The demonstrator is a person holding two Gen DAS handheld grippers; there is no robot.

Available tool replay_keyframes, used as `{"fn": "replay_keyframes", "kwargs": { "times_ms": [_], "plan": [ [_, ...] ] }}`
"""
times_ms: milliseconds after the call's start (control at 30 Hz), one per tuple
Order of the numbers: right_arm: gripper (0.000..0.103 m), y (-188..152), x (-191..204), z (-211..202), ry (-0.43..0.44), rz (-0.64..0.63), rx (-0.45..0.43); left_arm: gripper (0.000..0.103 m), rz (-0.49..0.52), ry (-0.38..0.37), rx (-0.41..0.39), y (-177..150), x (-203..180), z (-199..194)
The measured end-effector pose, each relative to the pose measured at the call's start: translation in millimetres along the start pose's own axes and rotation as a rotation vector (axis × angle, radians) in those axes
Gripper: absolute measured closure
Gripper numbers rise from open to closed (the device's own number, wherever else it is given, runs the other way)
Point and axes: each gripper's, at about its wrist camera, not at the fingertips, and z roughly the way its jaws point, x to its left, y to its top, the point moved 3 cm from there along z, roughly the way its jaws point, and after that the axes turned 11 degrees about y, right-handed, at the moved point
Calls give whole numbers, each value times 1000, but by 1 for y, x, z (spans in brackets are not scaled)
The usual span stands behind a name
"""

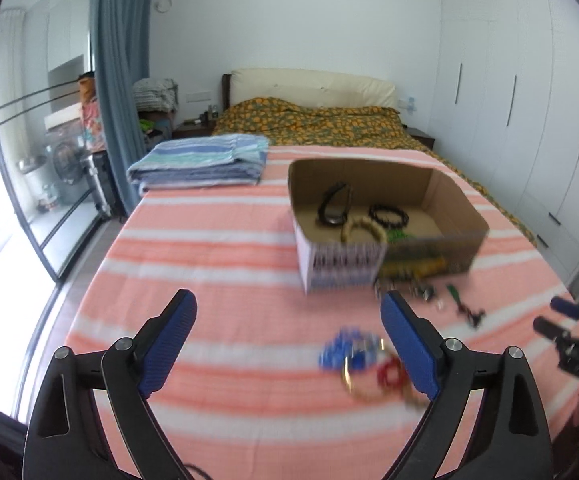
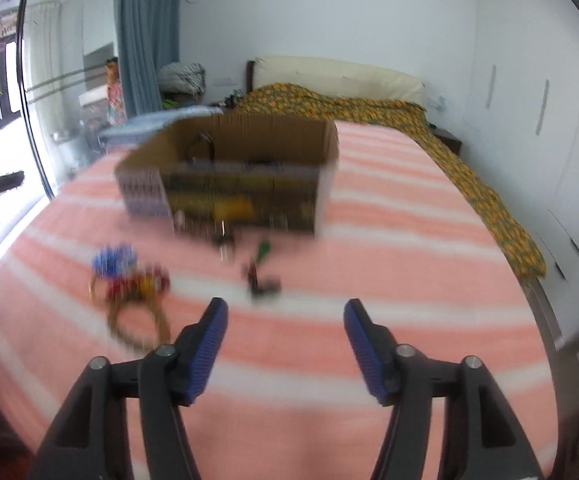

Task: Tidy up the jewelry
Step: 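Withdraw both open tools from the box toward the remaining jewelry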

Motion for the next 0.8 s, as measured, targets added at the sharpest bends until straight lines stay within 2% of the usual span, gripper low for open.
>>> {"fn": "replay_keyframes", "kwargs": {
  "times_ms": [133, 300, 500, 800],
  "plan": [
    [36, -33, 8, -8, 5, 26, 29, 9, -15, 24, 19, -24, 15, -32],
    [35, -48, 18, -2, 9, 39, 33, 4, -67, 33, 29, -43, 30, -56],
    [35, -59, 28, 9, 57, 101, 40, 4, -88, 52, 85, -78, 28, -33],
    [34, -71, 26, 13, 44, 123, 42, 4, -55, 39, 143, -115, 3, 4]
  ]
}}
